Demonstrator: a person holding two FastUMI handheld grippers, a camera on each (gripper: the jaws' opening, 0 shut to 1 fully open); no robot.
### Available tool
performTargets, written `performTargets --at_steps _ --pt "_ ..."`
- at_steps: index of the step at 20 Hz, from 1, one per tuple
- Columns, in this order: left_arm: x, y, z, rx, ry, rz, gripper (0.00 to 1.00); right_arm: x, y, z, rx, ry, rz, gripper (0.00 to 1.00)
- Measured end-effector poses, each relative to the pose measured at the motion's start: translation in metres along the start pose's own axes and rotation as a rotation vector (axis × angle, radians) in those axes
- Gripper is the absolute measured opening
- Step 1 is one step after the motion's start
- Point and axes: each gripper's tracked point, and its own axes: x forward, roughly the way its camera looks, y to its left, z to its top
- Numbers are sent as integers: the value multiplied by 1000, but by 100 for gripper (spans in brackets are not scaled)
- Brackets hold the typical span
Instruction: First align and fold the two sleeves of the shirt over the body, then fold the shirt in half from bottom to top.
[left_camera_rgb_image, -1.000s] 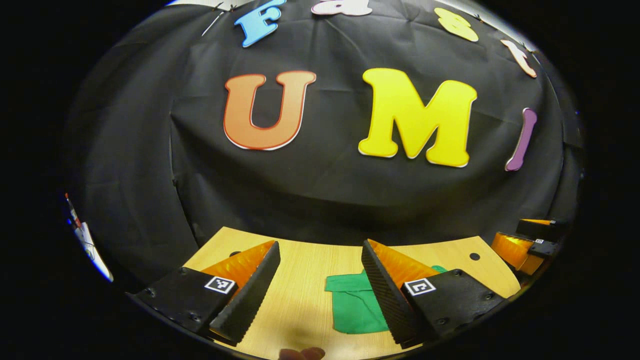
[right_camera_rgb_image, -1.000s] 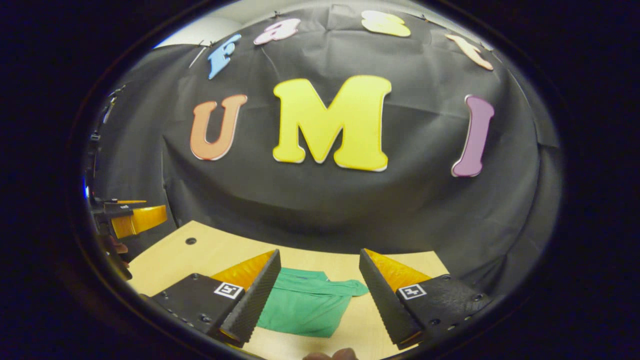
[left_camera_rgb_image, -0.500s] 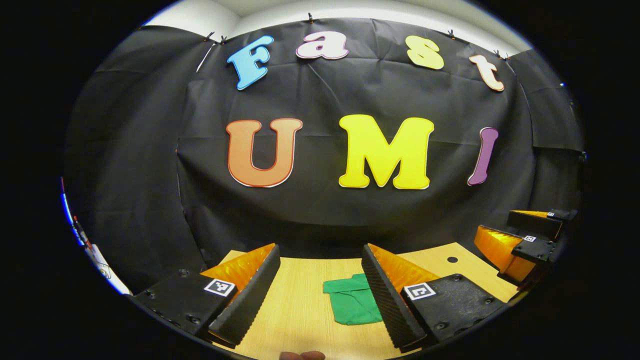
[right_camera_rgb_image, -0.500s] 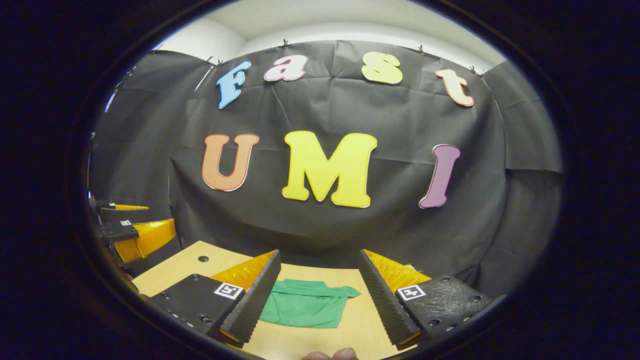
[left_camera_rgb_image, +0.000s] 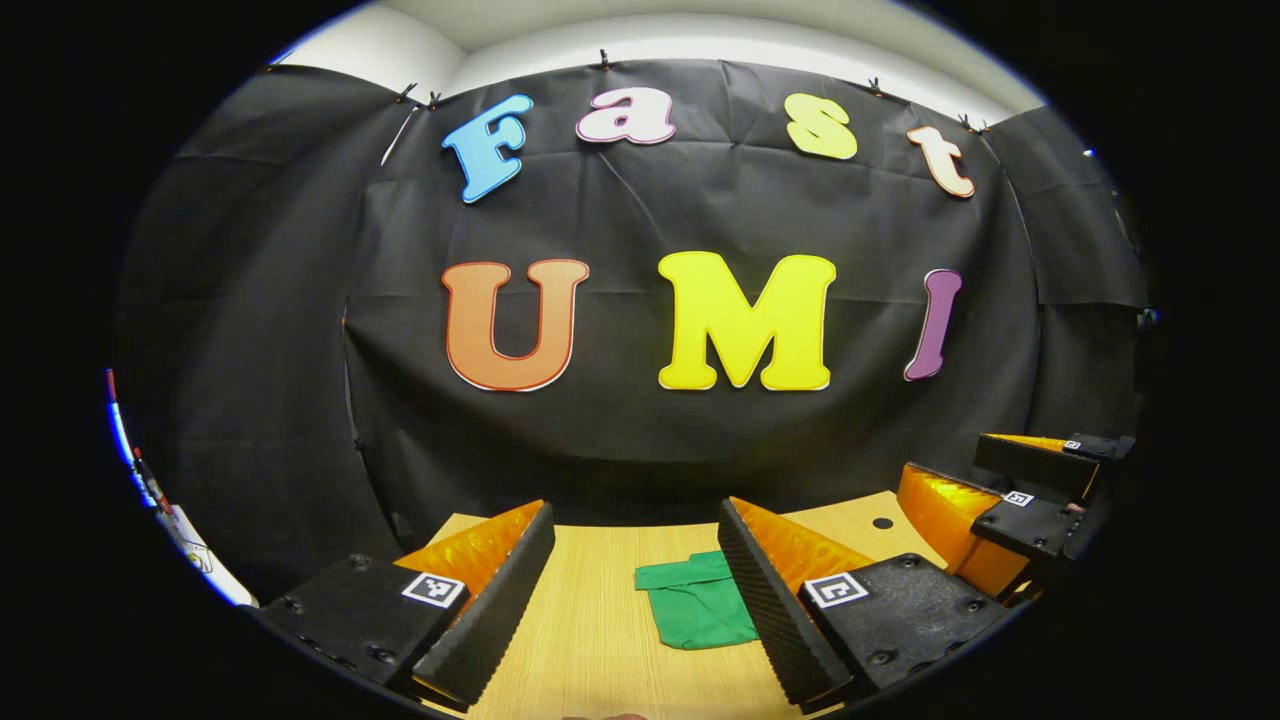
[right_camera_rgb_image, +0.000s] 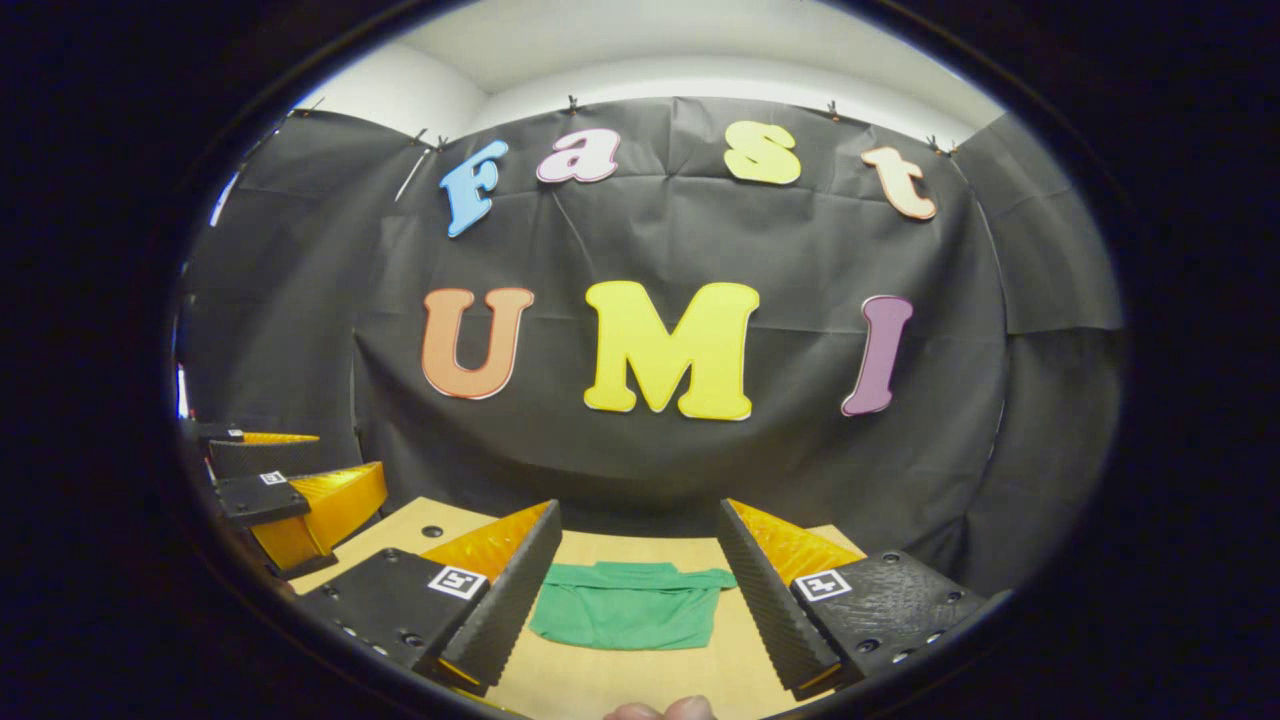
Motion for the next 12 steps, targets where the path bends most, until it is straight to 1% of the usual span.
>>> performTargets --at_steps 6,12 --pt "-3 3 3 -5 -12 16 100 -7 2 3 6 -7 17 96" --pt "-6 0 4 -6 -18 22 100 -11 -7 5 11 -9 14 96"
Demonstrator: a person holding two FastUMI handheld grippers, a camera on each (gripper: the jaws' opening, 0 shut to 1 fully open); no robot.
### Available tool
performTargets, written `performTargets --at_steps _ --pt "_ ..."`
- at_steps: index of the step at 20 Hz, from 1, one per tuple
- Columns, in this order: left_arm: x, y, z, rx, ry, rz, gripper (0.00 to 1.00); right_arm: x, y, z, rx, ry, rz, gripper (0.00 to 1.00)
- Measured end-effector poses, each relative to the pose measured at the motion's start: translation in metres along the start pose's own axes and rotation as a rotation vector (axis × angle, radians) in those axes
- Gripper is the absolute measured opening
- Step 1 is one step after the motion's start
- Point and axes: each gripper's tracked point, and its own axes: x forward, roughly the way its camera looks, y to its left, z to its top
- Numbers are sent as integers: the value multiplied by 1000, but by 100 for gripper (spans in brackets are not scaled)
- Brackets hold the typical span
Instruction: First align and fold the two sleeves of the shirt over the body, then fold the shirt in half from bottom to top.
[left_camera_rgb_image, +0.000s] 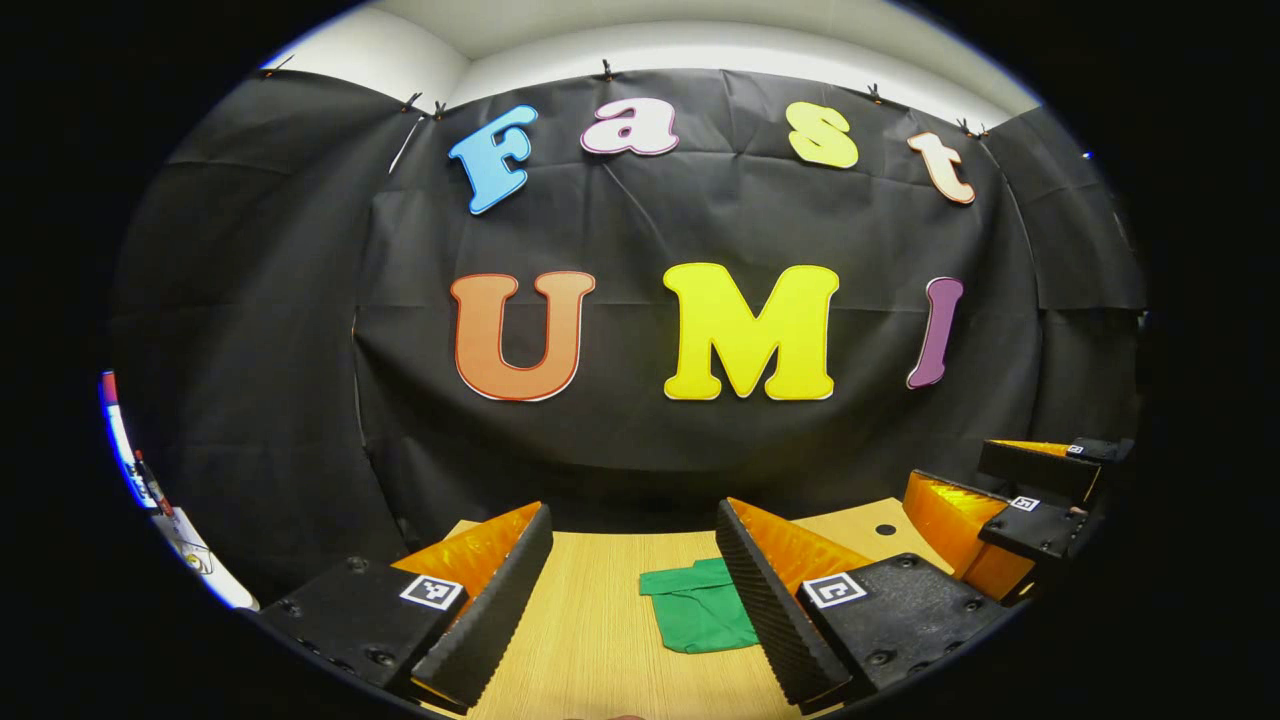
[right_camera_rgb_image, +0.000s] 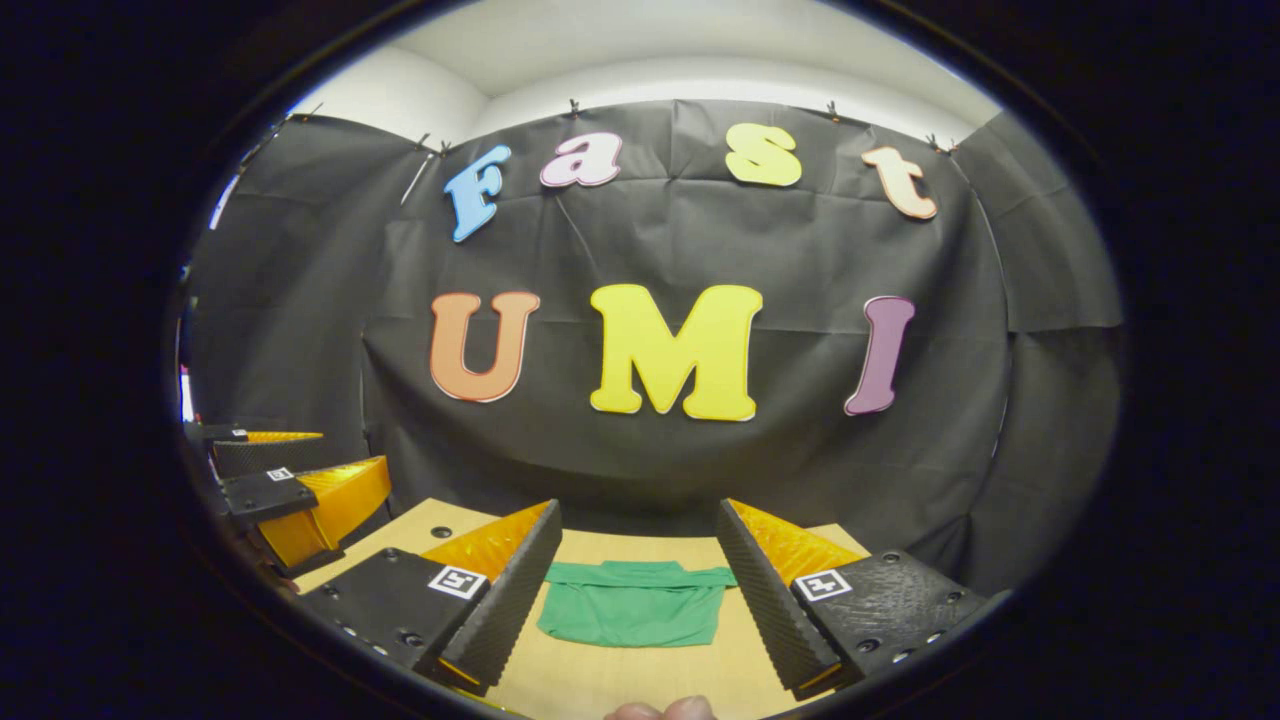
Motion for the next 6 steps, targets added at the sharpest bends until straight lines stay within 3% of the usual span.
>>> performTargets --at_steps 6 --pt "-3 -2 2 -2 -8 1 100 -3 -2 3 -1 -9 3 96"
